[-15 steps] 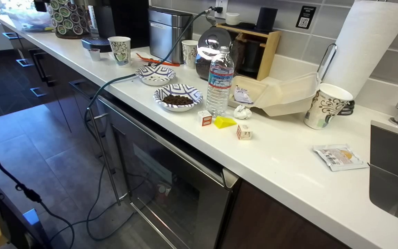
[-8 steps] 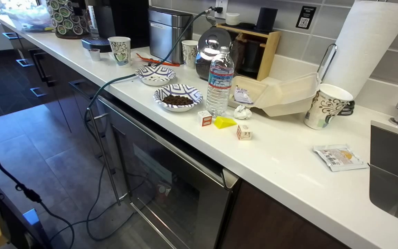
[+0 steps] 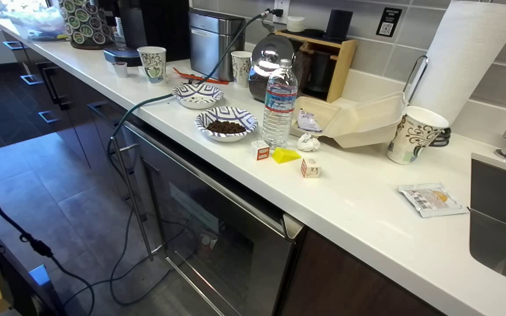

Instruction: Place the paper cup on the left under the coffee maker

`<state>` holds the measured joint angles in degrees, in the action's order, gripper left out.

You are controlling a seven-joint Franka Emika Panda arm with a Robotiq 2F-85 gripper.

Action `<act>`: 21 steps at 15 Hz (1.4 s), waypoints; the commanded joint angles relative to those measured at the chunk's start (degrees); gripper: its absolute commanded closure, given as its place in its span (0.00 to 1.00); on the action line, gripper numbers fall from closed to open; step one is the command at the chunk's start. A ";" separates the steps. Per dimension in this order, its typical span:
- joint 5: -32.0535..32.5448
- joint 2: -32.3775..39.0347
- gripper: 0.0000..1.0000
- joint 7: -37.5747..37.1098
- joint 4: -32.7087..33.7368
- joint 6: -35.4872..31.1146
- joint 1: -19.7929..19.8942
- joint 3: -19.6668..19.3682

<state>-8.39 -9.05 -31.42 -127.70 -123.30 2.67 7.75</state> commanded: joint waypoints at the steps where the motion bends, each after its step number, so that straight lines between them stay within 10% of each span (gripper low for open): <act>1: -4.63 5.74 0.00 3.74 1.60 -8.18 -2.02 -2.04; 9: -7.80 14.36 0.00 8.22 4.67 -10.49 -2.96 -3.91; 16: -9.57 17.47 0.36 7.22 6.88 -11.33 -3.08 -4.57; 21: -9.06 18.59 0.82 6.55 7.68 -11.62 -3.25 -4.98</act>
<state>-16.41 8.18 -24.41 -120.79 -133.57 0.55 3.74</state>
